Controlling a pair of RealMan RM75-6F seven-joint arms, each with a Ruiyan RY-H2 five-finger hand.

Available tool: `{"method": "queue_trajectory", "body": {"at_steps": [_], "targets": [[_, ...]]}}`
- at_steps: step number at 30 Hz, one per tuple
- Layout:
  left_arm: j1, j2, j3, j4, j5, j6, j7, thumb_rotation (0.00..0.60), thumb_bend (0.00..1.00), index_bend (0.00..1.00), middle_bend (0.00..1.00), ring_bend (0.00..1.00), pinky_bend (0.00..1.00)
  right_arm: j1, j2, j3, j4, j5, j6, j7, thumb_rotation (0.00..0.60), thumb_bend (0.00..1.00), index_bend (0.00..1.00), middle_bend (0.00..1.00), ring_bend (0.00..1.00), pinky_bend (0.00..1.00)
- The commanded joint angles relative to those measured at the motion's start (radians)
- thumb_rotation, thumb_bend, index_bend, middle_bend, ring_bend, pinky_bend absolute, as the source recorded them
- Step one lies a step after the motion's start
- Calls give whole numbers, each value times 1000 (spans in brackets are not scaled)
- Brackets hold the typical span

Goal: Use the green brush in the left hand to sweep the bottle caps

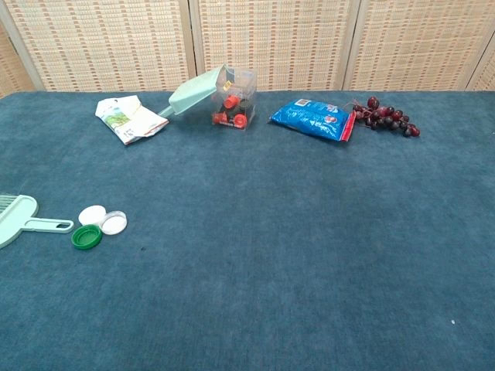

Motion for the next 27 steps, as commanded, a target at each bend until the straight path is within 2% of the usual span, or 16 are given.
{"method": "queue_trajectory", "body": {"at_steps": [1, 3, 6, 10, 15, 19, 24, 27], "targets": [[-5, -9, 4, -10, -11, -31, 11, 600, 385, 0, 0, 0, 114, -1, 2, -1, -4, -4, 2, 0, 600, 175, 0, 0, 0, 0], [-13, -23, 4, -8, -4, -39, 19, 600, 385, 0, 0, 0, 132, -3, 4, -2, -6, -8, 7, 2, 600, 175, 0, 0, 0, 0], [-36, -56, 3, 8, 8, -64, 27, 600, 385, 10, 25, 29, 226, -7, 6, -2, -9, -14, 18, 2, 600, 174, 0, 0, 0, 0], [-81, -99, 0, 37, -3, -142, 57, 600, 388, 113, 173, 305, 534, -7, 6, -3, -10, -15, 17, -2, 600, 174, 0, 0, 0, 0], [-132, -151, -20, 52, -60, -241, 139, 600, 387, 120, 201, 495, 689, -7, 7, 0, -13, -10, 16, -7, 600, 175, 0, 0, 0, 0], [-158, -194, -32, 78, -91, -280, 190, 600, 387, 143, 212, 562, 717, -8, 13, -3, -19, -4, 8, -9, 600, 174, 0, 0, 0, 0], [-178, -237, -32, 115, -119, -315, 210, 600, 384, 201, 220, 574, 717, -7, 20, -2, -27, 2, -1, -8, 600, 175, 0, 0, 0, 0], [-189, -259, -34, 138, -134, -333, 216, 600, 378, 204, 219, 574, 717, -7, 23, -2, -30, 5, -4, -9, 600, 175, 0, 0, 0, 0]]}}
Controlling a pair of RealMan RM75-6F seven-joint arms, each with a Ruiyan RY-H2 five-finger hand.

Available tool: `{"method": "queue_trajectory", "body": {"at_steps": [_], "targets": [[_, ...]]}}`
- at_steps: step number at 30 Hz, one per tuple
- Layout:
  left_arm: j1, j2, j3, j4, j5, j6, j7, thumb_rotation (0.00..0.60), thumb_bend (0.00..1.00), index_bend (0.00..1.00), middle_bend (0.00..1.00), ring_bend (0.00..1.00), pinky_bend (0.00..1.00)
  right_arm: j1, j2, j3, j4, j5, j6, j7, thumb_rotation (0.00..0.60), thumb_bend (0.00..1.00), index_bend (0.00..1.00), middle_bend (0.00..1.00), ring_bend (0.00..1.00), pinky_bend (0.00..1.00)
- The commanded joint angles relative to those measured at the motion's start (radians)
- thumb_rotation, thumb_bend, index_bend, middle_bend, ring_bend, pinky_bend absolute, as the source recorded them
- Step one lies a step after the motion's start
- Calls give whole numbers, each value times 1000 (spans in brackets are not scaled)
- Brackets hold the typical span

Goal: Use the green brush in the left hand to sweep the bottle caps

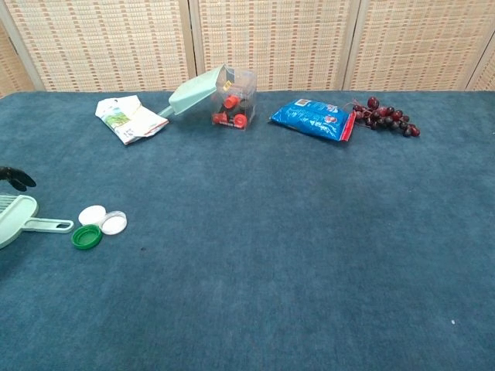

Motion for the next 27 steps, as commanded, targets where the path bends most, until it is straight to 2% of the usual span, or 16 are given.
{"method": "queue_trajectory", "body": {"at_steps": [1, 8, 27], "targets": [[-13, -21, -1, 22, -13, -18, 8, 600, 378, 204, 221, 574, 717, -1, 1, 0, -3, 0, 1, -1, 600, 175, 0, 0, 0, 0], [-38, -76, 3, 96, -25, -45, 37, 600, 377, 210, 235, 575, 717, -11, 5, 1, -7, -17, 33, 6, 600, 175, 0, 0, 0, 0], [-78, -177, 8, 266, -41, -64, 93, 600, 378, 268, 300, 584, 718, -16, 24, -1, -27, -8, 22, 11, 600, 175, 0, 0, 0, 0]]}}
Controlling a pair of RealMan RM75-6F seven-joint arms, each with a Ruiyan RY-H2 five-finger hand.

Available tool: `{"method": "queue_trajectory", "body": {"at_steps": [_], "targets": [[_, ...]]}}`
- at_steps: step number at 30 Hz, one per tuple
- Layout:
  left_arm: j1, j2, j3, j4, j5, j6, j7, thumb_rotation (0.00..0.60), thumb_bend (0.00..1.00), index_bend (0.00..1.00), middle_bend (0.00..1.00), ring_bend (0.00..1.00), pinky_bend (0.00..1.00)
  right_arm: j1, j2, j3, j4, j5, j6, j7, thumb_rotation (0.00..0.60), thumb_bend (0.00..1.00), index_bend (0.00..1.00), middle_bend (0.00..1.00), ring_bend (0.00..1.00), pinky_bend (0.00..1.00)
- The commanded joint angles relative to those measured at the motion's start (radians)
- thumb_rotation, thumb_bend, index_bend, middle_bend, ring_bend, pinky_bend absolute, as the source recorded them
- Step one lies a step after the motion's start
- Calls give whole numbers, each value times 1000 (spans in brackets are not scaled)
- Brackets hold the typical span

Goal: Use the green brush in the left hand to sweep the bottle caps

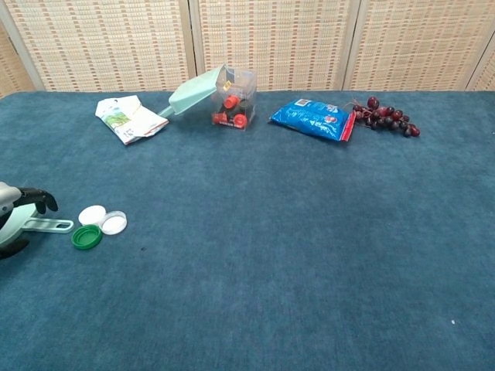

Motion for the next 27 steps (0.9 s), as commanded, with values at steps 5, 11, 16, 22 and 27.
{"method": "queue_trajectory", "body": {"at_steps": [5, 11, 16, 22, 27], "targets": [[-11, -21, 3, 38, -11, -15, 3, 600, 387, 296, 363, 584, 717, 0, 1, 1, -1, 2, -3, 0, 600, 175, 0, 0, 0, 0], [-16, -43, 0, 80, -19, -16, 6, 600, 394, 356, 431, 585, 718, 1, 1, 0, -2, 2, -8, -2, 600, 174, 0, 0, 0, 0], [-14, -58, -2, 105, -16, 8, 8, 600, 418, 412, 488, 585, 720, 1, 2, 1, -3, 4, -8, -2, 600, 174, 0, 0, 0, 0], [-4, -70, -8, 121, 25, 97, -69, 600, 464, 561, 649, 616, 763, 2, 2, 1, -3, 4, -11, 0, 600, 174, 0, 0, 0, 0], [11, -87, -25, 144, 74, 221, -232, 600, 584, 714, 835, 695, 837, 2, 1, 1, -3, 5, -13, 0, 600, 174, 0, 0, 0, 0]]}}
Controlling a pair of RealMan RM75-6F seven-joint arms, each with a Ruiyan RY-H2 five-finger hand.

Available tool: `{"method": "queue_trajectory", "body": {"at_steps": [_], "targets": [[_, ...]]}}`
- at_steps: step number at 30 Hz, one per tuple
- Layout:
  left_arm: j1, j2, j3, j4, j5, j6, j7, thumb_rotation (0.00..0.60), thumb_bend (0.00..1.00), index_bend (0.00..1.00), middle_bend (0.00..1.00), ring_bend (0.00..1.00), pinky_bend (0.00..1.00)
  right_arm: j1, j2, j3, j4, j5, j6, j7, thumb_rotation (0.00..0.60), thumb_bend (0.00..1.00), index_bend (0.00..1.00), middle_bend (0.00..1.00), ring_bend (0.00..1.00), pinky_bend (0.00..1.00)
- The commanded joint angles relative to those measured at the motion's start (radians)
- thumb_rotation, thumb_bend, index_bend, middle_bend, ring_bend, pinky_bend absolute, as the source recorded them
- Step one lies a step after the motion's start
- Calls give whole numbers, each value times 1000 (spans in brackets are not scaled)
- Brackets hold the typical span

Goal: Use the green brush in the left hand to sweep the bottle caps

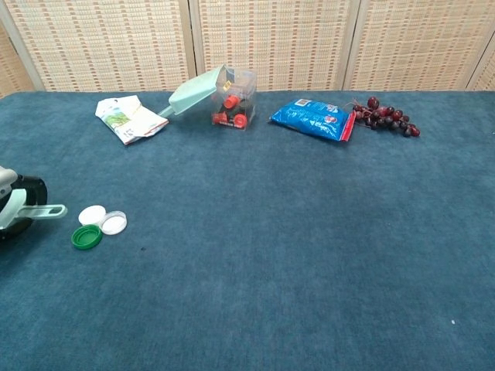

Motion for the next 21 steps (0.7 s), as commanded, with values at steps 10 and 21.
{"method": "queue_trajectory", "body": {"at_steps": [10, 21], "targets": [[35, -36, -95, 22, 65, 294, -764, 600, 678, 743, 891, 705, 843, 2, -1, -1, -3, 3, -7, -5, 600, 175, 0, 0, 0, 0], [5, -174, -57, 298, 88, 263, -986, 600, 672, 745, 892, 705, 842, -1, 7, -2, -10, 5, -7, -2, 600, 175, 0, 0, 0, 0]]}}
